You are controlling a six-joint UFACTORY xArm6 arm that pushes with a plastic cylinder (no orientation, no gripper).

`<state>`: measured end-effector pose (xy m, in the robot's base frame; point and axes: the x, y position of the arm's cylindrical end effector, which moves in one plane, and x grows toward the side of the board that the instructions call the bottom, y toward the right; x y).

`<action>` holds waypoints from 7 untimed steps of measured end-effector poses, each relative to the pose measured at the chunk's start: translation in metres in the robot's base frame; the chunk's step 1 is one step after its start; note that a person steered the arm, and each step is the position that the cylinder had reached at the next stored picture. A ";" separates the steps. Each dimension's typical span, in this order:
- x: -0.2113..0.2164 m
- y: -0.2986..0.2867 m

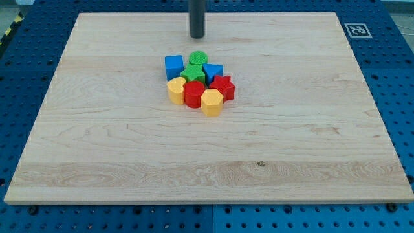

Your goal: Push green star diagonally above red star

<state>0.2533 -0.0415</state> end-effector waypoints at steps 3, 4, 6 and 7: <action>0.040 -0.104; 0.070 -0.108; 0.129 -0.104; 0.130 -0.103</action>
<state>0.3829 -0.1447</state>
